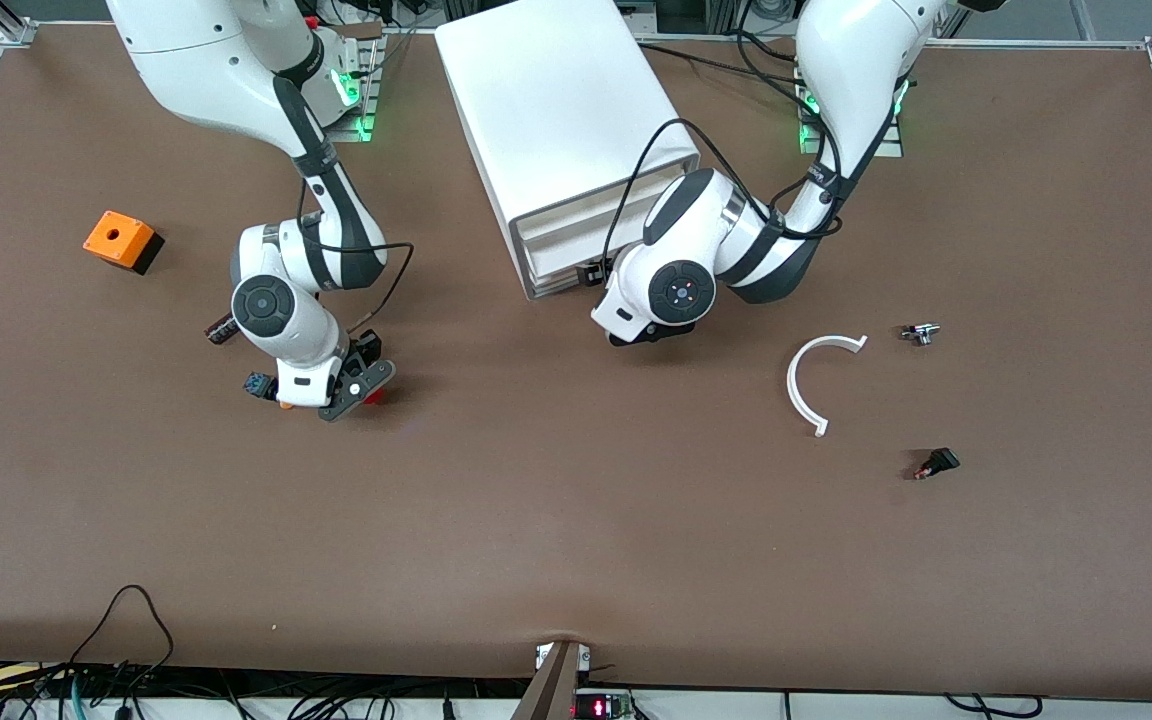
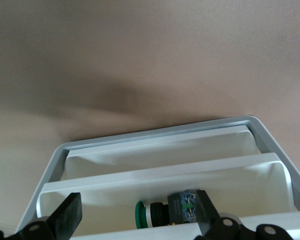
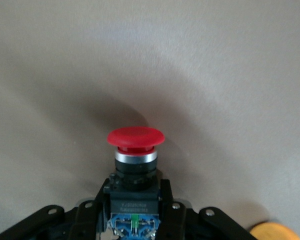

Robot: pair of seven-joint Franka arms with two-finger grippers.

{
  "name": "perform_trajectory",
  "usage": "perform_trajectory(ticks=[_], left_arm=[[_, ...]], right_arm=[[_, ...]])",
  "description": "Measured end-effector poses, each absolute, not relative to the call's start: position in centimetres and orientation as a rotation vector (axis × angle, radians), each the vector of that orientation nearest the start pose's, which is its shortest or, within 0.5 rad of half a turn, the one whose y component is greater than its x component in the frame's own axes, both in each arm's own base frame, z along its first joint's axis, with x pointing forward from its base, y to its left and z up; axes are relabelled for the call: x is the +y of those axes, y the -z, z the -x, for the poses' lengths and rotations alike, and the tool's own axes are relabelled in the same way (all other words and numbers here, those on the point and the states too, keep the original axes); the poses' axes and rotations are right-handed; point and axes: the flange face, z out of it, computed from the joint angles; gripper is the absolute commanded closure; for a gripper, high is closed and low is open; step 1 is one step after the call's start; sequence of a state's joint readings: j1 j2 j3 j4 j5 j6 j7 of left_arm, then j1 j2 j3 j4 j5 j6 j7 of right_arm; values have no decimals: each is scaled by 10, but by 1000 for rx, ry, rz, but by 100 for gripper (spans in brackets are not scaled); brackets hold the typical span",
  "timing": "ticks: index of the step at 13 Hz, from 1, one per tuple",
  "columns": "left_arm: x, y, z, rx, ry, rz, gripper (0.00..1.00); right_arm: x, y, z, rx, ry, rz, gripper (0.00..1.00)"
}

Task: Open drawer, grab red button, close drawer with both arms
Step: 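Push the drawer shut with the left gripper while the right gripper lowers the button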

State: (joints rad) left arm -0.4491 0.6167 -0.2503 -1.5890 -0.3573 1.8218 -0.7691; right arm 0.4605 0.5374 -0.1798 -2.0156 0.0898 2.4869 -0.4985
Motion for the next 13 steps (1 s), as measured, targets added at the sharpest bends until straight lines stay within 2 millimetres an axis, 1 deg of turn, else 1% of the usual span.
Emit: perform_trajectory(ticks=[1, 2, 4, 6, 7, 8, 10, 11, 13], left_arm=[[-429, -268, -494, -379, -955, 3084, 0], [-432, -268, -492, -376, -964, 3085, 0], [-435, -268, -488, -364, -973, 3084, 0], [-437, -267, -485, -357, -980, 3081, 0], [-438, -267, -484, -353, -982, 3081, 0], [-439, -267, -483, -351, -984, 3081, 0], [-439, -267, -482, -349, -985, 3080, 0], [-439, -267, -482, -348, -986, 3080, 0], [-441, -267, -481, -343, -988, 3080, 0]], right_arm=[[165, -181, -571, -1130, -90, 2966, 28], [165, -182, -570, -1130, -87, 2966, 17], [165, -185, -571, -1131, -77, 2965, 0], [167, -196, -574, -1131, -47, 2964, 0], [168, -206, -577, -1131, -20, 2962, 0], [170, -220, -580, -1130, 6, 2960, 0], [176, -262, -591, -1127, 32, 2947, 0], [177, -287, -598, -1122, 29, 2942, 0], [173, -342, -613, -1098, -2, 2940, 0]])
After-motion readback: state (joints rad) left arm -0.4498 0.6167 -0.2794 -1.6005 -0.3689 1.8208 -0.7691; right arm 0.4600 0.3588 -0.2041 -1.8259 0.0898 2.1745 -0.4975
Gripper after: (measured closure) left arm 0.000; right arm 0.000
